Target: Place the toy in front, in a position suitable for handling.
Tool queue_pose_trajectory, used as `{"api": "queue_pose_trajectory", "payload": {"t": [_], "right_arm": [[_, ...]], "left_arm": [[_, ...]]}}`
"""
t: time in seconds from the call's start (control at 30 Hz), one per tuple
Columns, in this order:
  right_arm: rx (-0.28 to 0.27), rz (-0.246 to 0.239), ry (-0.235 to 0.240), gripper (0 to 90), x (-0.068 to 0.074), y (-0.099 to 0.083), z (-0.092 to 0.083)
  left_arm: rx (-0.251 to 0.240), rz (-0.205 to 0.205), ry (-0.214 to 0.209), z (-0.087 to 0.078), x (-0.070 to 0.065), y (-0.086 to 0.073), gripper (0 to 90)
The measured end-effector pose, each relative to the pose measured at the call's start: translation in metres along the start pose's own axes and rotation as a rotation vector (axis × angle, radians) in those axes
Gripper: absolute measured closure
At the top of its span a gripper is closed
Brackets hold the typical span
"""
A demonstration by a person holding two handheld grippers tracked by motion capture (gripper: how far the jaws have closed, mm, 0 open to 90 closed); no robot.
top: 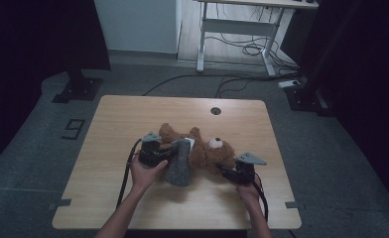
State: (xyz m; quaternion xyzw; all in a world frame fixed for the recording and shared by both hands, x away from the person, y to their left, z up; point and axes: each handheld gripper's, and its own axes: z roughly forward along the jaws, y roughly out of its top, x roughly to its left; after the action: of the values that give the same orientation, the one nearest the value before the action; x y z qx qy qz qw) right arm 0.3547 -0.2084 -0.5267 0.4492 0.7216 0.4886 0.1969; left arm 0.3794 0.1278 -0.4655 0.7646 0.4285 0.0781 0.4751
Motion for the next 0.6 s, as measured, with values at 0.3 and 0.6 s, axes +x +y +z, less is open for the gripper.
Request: {"api": "queue_pose_trajectory", "payload": {"t": [0.3,0.6], "right_arm": [[-0.005,-0.002,0.005,47.2,-0.001,-0.001,0.0],[-0.007,0.003,0.005,47.1,-0.001,-0.001,0.0]], "left_arm": [[-0.042,-0.034,0.127,-0.038,0.03,-0.009,82.3],[-0.044,-0.062,0.177,-0.063,0.05,-0.021,82.2]]}}
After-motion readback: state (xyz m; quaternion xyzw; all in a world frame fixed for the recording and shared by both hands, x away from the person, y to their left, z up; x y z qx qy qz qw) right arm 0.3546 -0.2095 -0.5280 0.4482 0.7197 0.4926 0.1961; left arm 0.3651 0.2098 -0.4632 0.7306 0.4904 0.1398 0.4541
